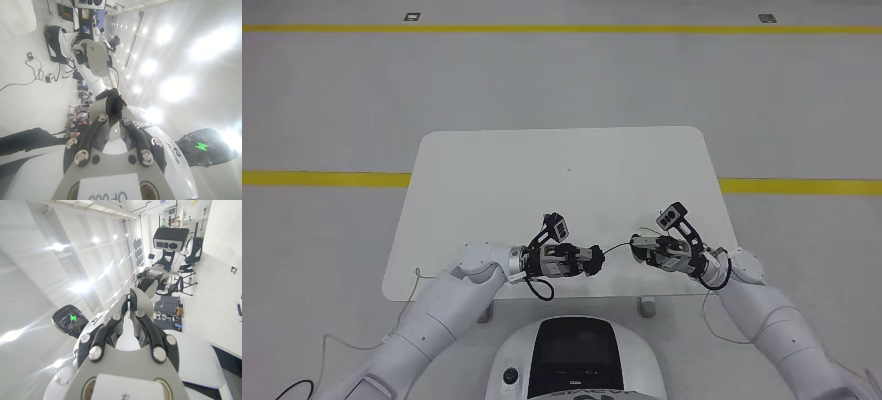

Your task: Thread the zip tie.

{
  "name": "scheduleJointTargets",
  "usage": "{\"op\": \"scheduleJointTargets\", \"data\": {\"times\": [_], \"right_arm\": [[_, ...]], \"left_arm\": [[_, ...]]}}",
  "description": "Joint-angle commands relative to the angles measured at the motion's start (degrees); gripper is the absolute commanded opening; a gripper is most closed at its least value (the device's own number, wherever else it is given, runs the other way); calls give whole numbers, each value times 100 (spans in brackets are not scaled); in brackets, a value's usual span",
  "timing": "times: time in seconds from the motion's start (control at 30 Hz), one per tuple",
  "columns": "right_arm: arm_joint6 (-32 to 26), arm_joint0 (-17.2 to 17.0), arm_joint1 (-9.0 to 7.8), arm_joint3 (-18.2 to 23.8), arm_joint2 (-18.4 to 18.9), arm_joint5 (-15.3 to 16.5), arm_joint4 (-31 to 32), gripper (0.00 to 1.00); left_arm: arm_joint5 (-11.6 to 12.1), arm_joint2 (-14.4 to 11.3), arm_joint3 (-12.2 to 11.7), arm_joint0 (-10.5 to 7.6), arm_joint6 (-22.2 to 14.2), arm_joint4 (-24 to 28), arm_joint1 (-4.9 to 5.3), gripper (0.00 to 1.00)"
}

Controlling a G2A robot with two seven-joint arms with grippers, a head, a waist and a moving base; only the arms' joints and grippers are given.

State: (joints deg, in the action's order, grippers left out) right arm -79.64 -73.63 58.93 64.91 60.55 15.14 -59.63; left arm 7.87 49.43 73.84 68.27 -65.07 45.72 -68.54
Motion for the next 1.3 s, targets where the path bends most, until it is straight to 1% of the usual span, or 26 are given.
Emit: {"op": "scheduleJointTargets", "data": {"times": [0.0,0.07,0.43,0.63,0.83,0.87,0.97,1.0,1.07,1.17,1.27], "right_arm": [[0,3,-5,-13,1,15,14,0],[0,8,-9,-21,2,23,25,0],[0,55,-17,-110,32,65,-2,0],[3,157,24,-250,37,-20,24,0],[3,157,24,-250,37,-20,24,0],[3,157,24,-250,37,-20,24,0],[131,71,28,-47,79,-62,5,0],[97,18,23,14,133,-59,-48,0],[0,-55,22,86,182,-155,-201,0],[0,-134,12,157,205,-255,-273,0],[0,-161,16,171,142,-335,-251,0]], "left_arm": [[-18,-13,10,-7,-2,-6,2,100],[7,-9,0,-5,-22,58,0,100],[7,-9,0,-5,-22,58,0,100],[7,-9,0,-5,-22,58,0,100],[7,-9,0,-5,-22,58,0,100],[-31,-18,21,14,92,67,-3,100],[-126,-73,87,-9,210,-62,-4,100],[-153,-111,106,-13,224,-67,-11,100],[-182,-178,113,-48,245,-61,-30,100],[-213,-336,96,-141,237,-12,-85,100],[-225,-481,17,-271,270,91,-155,100]]}}
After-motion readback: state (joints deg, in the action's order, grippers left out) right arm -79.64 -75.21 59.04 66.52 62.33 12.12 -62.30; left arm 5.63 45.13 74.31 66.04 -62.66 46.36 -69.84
